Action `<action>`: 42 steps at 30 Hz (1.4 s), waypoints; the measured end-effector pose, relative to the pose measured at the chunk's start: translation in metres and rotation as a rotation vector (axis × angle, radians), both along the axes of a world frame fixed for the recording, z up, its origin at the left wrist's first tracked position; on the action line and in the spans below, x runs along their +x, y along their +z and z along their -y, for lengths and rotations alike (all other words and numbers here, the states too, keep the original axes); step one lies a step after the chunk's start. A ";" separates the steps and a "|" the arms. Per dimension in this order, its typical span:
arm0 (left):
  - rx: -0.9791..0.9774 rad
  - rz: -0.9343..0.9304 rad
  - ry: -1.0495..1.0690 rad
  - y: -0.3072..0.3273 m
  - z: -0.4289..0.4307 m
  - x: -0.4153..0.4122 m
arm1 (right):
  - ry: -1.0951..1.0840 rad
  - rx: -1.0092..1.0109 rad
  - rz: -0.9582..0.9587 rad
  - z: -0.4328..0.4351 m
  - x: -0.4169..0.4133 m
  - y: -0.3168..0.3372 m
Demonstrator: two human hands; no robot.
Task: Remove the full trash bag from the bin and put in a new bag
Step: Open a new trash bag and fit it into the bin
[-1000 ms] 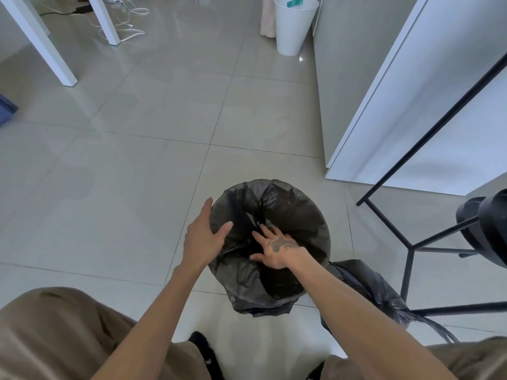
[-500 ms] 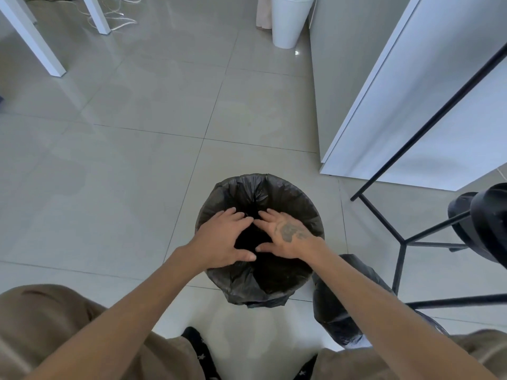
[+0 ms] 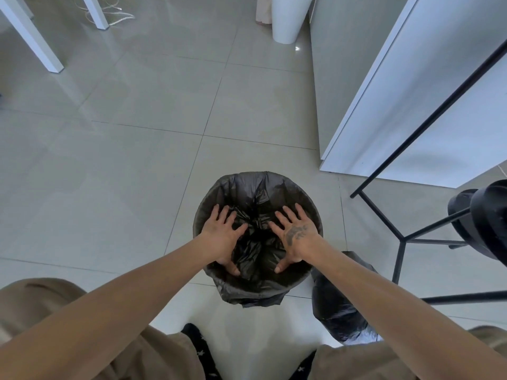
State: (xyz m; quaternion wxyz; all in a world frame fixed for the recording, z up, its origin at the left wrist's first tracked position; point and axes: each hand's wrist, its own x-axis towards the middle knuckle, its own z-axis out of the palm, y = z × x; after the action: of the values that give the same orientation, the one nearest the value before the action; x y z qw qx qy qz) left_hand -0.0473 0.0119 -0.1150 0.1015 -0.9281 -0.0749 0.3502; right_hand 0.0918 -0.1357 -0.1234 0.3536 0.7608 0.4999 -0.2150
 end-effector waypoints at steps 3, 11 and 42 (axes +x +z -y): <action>0.022 -0.012 0.000 -0.002 -0.001 0.001 | 0.007 -0.021 0.027 0.001 -0.002 -0.003; 0.067 0.017 -0.029 -0.006 0.002 0.001 | 0.004 0.007 -0.003 -0.001 -0.005 0.000; -0.691 -0.198 0.265 -0.035 0.057 0.021 | -0.369 0.236 -0.605 -0.096 0.030 0.015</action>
State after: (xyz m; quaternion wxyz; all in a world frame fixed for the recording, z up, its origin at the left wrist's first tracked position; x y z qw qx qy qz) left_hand -0.0261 -0.0452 -0.1499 -0.2570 -0.8516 -0.0617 0.4527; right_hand 0.1218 -0.0397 -0.1087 0.0551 0.7758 0.4578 -0.4308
